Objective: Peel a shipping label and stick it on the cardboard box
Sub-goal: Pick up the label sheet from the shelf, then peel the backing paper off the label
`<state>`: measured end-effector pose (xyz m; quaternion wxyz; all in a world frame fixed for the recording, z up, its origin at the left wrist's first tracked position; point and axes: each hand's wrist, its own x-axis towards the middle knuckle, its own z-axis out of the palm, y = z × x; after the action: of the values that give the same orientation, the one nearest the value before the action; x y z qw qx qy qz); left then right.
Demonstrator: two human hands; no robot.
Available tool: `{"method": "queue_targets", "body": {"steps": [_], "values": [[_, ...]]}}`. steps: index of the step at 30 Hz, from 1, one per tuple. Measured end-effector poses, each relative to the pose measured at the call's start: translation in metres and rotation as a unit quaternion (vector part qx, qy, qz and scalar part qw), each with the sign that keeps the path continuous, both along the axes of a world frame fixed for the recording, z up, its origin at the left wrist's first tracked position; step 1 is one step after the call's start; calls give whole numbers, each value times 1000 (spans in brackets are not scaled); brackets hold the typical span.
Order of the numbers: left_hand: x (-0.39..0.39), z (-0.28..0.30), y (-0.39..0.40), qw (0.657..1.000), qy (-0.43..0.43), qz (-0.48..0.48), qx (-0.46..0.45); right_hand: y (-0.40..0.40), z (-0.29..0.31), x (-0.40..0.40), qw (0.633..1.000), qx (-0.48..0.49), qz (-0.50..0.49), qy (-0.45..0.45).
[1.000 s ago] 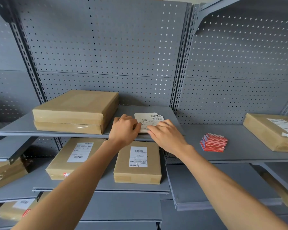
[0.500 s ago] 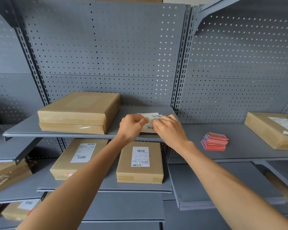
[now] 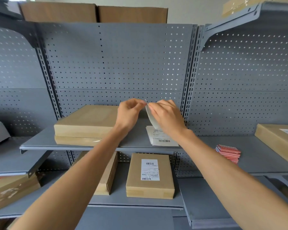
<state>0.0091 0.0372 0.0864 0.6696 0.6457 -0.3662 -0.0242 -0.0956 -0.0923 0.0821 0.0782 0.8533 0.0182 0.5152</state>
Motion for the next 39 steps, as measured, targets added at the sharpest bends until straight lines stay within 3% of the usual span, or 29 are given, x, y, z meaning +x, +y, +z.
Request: {"method": "queue_targets", "body": {"steps": [4,11,23,35,39], "values": [[21,24,20,997,39,-4,-60,18,25,35,998,-45,9,-36],[84,42,68,995,65,-13,-80,60,49,99,994,-108,2,-31],[178,43,135,990,46,-81,-106,127,55,181,996,-86,-5,-23],[205,35,135,987,68,-86,-120,127,53,203,997,-79,3,17],[206,32,129,988,65,-74,-121,128,49,203,999,-21,10,33]]}}
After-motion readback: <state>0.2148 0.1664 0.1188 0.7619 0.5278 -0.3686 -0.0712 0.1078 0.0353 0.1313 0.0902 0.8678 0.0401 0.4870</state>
